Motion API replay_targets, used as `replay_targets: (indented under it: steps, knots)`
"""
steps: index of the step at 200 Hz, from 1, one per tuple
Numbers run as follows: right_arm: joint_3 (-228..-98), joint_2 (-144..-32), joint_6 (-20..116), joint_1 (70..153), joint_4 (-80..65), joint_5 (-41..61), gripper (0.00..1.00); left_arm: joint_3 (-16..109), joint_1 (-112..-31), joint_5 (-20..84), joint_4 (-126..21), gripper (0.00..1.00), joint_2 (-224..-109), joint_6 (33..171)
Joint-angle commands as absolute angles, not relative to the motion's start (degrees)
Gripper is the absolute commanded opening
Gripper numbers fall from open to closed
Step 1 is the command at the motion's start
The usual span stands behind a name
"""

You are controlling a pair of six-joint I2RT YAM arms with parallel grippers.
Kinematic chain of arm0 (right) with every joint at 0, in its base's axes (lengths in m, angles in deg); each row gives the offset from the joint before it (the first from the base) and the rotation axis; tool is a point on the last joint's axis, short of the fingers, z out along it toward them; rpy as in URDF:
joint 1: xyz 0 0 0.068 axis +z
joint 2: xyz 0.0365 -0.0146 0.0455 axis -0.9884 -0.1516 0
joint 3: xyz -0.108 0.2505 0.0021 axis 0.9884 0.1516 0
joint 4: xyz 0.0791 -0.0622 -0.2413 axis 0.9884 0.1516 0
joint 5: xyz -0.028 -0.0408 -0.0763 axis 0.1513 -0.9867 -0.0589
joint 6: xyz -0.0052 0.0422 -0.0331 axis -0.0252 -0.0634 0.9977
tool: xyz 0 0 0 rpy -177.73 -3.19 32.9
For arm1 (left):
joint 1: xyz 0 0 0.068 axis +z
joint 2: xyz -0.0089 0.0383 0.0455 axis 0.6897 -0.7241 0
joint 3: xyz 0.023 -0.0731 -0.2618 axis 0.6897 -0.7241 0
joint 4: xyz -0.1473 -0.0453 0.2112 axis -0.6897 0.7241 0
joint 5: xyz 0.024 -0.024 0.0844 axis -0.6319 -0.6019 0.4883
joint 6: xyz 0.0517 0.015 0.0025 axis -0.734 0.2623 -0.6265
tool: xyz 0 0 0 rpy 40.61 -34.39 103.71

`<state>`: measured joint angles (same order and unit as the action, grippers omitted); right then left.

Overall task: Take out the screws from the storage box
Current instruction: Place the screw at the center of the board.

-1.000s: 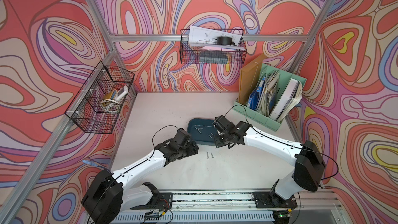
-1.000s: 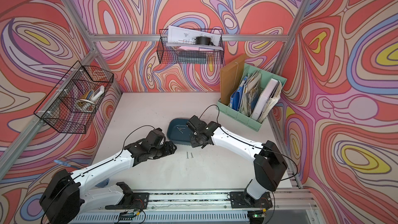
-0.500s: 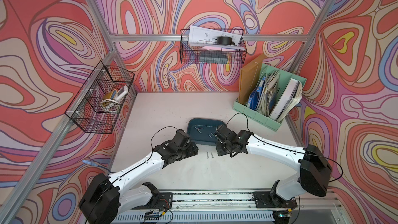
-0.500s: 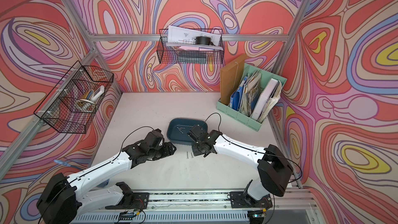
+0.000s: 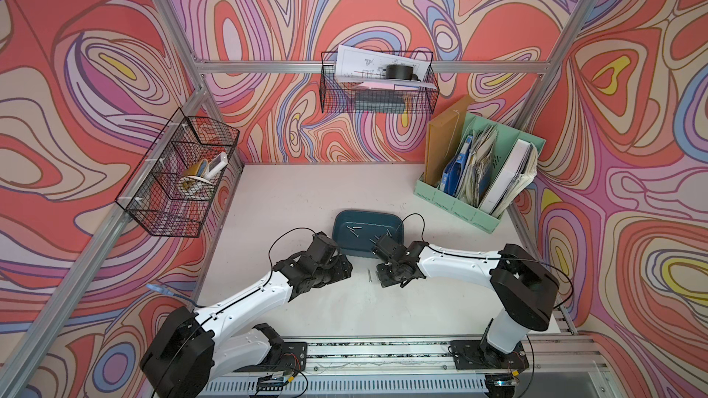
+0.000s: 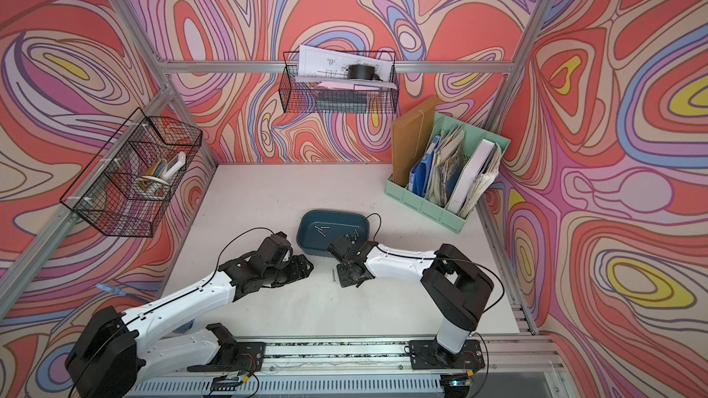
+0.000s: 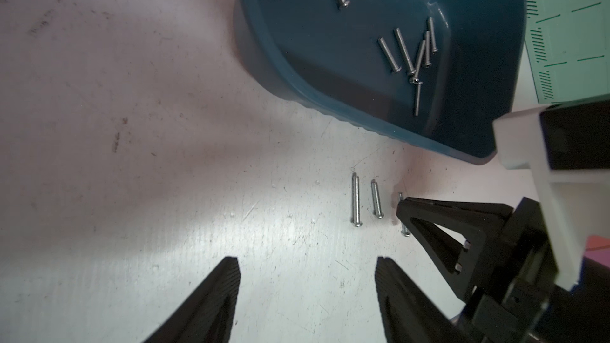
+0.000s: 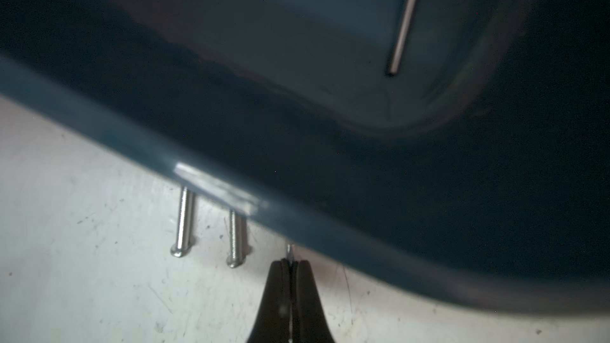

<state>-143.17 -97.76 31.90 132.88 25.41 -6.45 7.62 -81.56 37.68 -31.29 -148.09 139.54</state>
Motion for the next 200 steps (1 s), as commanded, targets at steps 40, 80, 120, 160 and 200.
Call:
replay_targets:
  steps: [40, 80, 120, 160, 200]
  knots:
    - [-143.5, -100.5, 31.0, 133.3, 21.6, -7.2, 0.03, 6.7, -82.0, 37.8, -32.6, 0.71, -148.8, 140.2]
    - [-143.1, -99.7, 30.4, 133.3, 21.9, -8.1, 0.14, 6.6, -81.9, 37.8, -32.7, 0.71, -148.7, 140.4]
    - [-144.4, -96.5, 30.6, 133.3, 23.3, -7.6, 0.25, 6.9, -81.9, 39.1, -31.4, 0.71, -148.1, 140.3]
    - [-147.2, -89.0, 32.1, 133.5, 27.8, -8.8, 0.21, 7.5, -81.9, 41.0, -30.5, 0.71, -146.7, 140.1]
    - [-157.3, -88.7, 38.1, 133.1, 32.9, -12.6, 0.24, 8.6, -81.9, 44.7, -29.2, 0.72, -146.2, 139.8]
